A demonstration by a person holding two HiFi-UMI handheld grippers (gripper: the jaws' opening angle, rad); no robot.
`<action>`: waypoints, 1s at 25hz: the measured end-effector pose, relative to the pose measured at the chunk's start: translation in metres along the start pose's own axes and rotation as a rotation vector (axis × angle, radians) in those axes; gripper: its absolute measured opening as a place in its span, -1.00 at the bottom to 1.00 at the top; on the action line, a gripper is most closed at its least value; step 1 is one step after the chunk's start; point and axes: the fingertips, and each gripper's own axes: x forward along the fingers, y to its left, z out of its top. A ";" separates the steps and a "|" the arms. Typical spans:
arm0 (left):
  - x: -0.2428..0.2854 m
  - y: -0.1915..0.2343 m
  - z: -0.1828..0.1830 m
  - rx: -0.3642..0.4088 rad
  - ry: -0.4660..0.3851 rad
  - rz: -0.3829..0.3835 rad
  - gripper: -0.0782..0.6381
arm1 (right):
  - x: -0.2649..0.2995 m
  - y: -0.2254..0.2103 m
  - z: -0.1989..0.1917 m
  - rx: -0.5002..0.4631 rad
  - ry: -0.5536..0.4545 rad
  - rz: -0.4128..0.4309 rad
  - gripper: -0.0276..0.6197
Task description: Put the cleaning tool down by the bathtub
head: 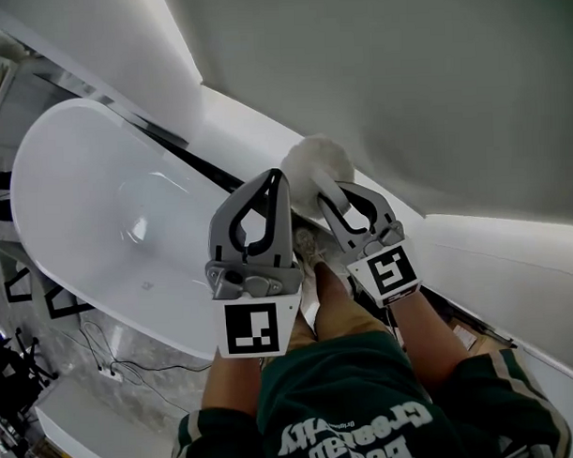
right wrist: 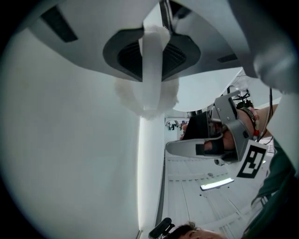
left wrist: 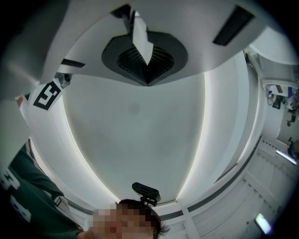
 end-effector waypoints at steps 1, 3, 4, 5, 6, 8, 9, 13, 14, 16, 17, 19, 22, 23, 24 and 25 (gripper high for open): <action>0.005 0.006 -0.006 -0.008 0.005 0.011 -0.76 | 0.012 -0.002 -0.007 0.006 0.016 0.007 -0.63; 0.015 0.016 -0.019 -0.009 0.020 0.028 -0.76 | 0.036 -0.007 -0.022 0.014 0.040 0.024 -0.63; 0.019 0.019 -0.026 -0.004 0.029 0.033 -0.76 | 0.047 -0.009 -0.029 0.017 0.049 0.031 -0.63; 0.022 0.021 -0.031 0.002 0.038 0.037 -0.76 | 0.055 -0.011 -0.035 0.020 0.059 0.038 -0.63; 0.024 0.023 -0.035 0.005 0.046 0.041 -0.76 | 0.063 -0.013 -0.042 0.023 0.071 0.045 -0.63; 0.027 0.028 -0.043 0.003 0.060 0.051 -0.76 | 0.078 -0.015 -0.055 0.027 0.097 0.060 -0.63; 0.028 0.031 -0.046 -0.002 0.065 0.056 -0.76 | 0.086 -0.016 -0.061 0.025 0.113 0.068 -0.63; 0.030 0.044 -0.055 -0.012 0.077 0.075 -0.76 | 0.116 -0.016 -0.087 -0.014 0.178 0.102 -0.63; 0.030 0.047 -0.058 -0.013 0.083 0.081 -0.76 | 0.123 -0.014 -0.092 -0.033 0.193 0.111 -0.63; 0.029 0.054 -0.066 -0.017 0.098 0.095 -0.76 | 0.138 -0.010 -0.101 -0.069 0.218 0.128 -0.63; 0.028 0.059 -0.072 -0.020 0.105 0.102 -0.76 | 0.146 -0.006 -0.107 -0.078 0.229 0.138 -0.63; 0.026 0.068 -0.084 -0.031 0.118 0.118 -0.76 | 0.163 0.000 -0.120 -0.086 0.254 0.159 -0.63; 0.026 0.072 -0.093 -0.043 0.127 0.134 -0.76 | 0.179 0.004 -0.138 -0.099 0.292 0.188 -0.63; 0.026 0.071 -0.094 -0.038 0.131 0.132 -0.76 | 0.181 0.004 -0.142 -0.102 0.303 0.197 -0.63; 0.027 0.069 -0.095 -0.029 0.136 0.129 -0.76 | 0.183 0.004 -0.146 -0.104 0.314 0.205 -0.63; 0.028 0.067 -0.095 -0.021 0.140 0.126 -0.76 | 0.185 0.003 -0.150 -0.106 0.325 0.212 -0.63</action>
